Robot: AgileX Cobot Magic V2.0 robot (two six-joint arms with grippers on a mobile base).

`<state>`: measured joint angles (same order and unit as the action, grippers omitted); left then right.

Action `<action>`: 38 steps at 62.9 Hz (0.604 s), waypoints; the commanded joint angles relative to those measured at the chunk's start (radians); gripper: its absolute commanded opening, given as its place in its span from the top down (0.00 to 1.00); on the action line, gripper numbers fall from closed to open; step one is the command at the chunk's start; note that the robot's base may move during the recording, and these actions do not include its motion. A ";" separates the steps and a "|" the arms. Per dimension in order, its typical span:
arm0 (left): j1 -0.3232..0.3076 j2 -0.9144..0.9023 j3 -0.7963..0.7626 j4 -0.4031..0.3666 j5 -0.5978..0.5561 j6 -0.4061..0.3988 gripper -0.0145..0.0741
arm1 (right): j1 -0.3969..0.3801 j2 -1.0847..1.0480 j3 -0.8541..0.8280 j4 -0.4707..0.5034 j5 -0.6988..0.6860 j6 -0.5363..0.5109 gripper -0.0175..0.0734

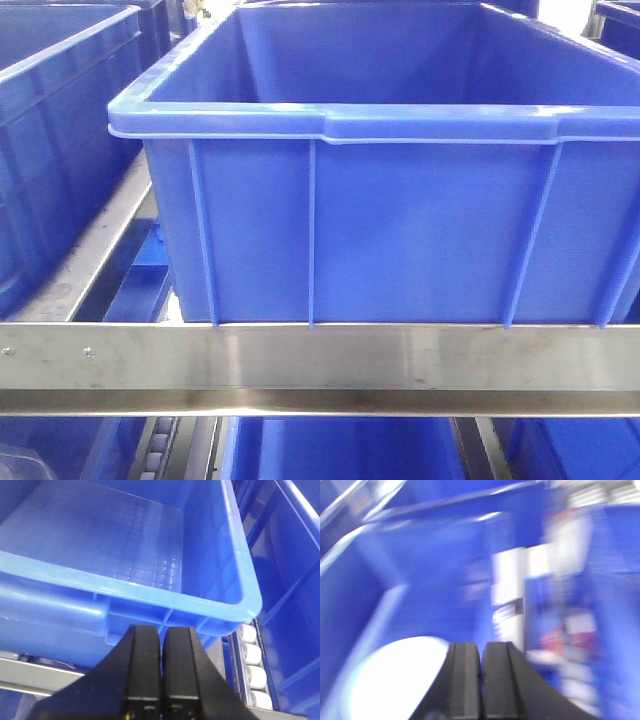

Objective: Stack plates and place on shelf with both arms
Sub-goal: 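Raise the open right gripper out of the blue bin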

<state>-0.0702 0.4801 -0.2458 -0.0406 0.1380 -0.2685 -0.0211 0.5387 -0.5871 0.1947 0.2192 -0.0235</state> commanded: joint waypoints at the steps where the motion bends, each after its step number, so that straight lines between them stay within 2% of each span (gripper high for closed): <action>1: -0.008 0.002 -0.028 0.000 -0.085 0.001 0.74 | -0.031 -0.116 0.041 0.007 -0.099 -0.001 0.74; 15: -0.008 0.002 -0.028 0.000 -0.085 0.001 0.74 | -0.031 -0.287 0.113 0.007 -0.078 -0.001 0.74; 38: -0.008 0.002 -0.028 0.000 -0.085 0.001 0.74 | -0.031 -0.296 0.115 0.007 -0.074 -0.001 0.74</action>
<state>-0.0702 0.4801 -0.2458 -0.0406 0.1380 -0.2685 -0.0469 0.2340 -0.4471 0.1947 0.2234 -0.0235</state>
